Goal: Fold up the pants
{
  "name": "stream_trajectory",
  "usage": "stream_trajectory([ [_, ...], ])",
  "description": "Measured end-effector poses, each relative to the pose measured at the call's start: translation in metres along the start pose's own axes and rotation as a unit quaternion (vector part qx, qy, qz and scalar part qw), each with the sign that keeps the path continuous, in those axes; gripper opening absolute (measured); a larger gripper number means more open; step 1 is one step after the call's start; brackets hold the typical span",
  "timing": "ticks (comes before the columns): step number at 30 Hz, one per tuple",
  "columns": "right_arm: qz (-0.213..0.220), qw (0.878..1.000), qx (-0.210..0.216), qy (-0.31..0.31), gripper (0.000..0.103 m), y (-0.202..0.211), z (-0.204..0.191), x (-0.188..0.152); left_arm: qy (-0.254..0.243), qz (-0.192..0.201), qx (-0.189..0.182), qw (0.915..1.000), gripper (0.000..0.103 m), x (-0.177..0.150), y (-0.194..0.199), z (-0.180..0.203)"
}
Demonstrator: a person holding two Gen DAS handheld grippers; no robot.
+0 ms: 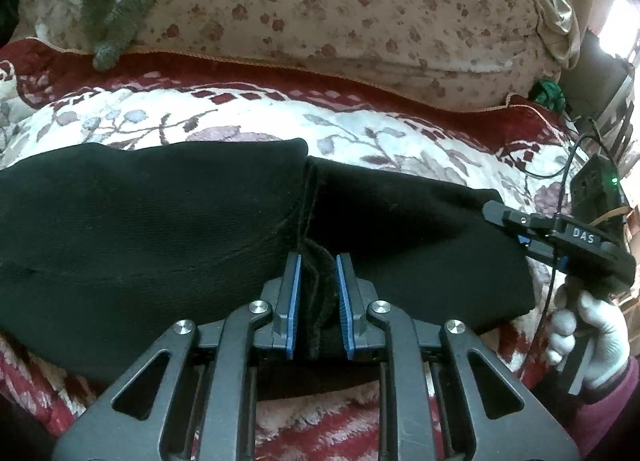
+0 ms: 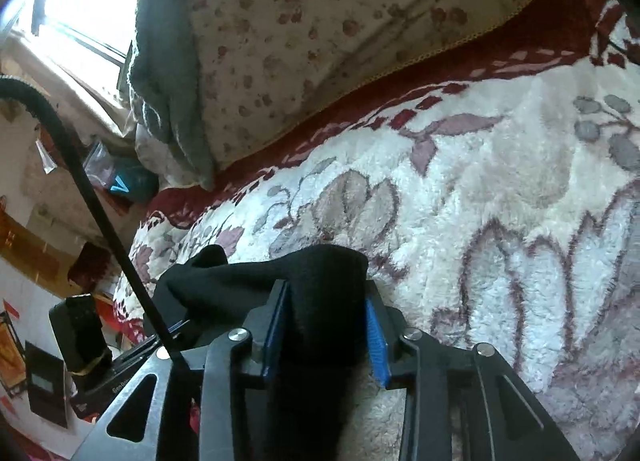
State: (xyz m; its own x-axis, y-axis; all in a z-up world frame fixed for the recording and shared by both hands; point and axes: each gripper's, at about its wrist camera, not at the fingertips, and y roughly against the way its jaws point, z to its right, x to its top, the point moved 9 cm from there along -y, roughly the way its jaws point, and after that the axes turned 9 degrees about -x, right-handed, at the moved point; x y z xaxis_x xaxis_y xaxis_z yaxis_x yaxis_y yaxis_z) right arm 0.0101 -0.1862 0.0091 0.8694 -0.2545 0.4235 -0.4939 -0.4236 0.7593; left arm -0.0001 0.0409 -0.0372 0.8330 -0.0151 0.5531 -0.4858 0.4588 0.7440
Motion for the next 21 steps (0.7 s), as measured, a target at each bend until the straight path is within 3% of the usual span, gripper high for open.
stream_trajectory([
  [5,0.021,0.998,-0.044,0.034,0.038,0.021,-0.005,0.007,-0.008,0.012,0.026,0.9996,0.016,0.001,0.010,0.001],
  [9,0.037,0.997,-0.042,0.050,0.039,0.040,-0.021,0.014,-0.003,0.020,0.037,0.9991,0.017,0.002,0.021,-0.004],
  [12,0.031,0.997,-0.010,0.067,0.042,0.042,-0.043,0.011,-0.001,0.023,0.058,0.9981,0.020,0.002,0.028,-0.011],
  [18,0.009,0.993,0.010,0.119,0.043,0.026,-0.086,-0.005,0.028,0.028,0.075,0.9964,0.021,-0.001,0.046,-0.032],
  [21,-0.002,0.991,0.017,0.132,0.044,0.014,-0.102,-0.011,0.043,0.030,0.079,0.9955,0.038,-0.003,0.053,-0.043],
])
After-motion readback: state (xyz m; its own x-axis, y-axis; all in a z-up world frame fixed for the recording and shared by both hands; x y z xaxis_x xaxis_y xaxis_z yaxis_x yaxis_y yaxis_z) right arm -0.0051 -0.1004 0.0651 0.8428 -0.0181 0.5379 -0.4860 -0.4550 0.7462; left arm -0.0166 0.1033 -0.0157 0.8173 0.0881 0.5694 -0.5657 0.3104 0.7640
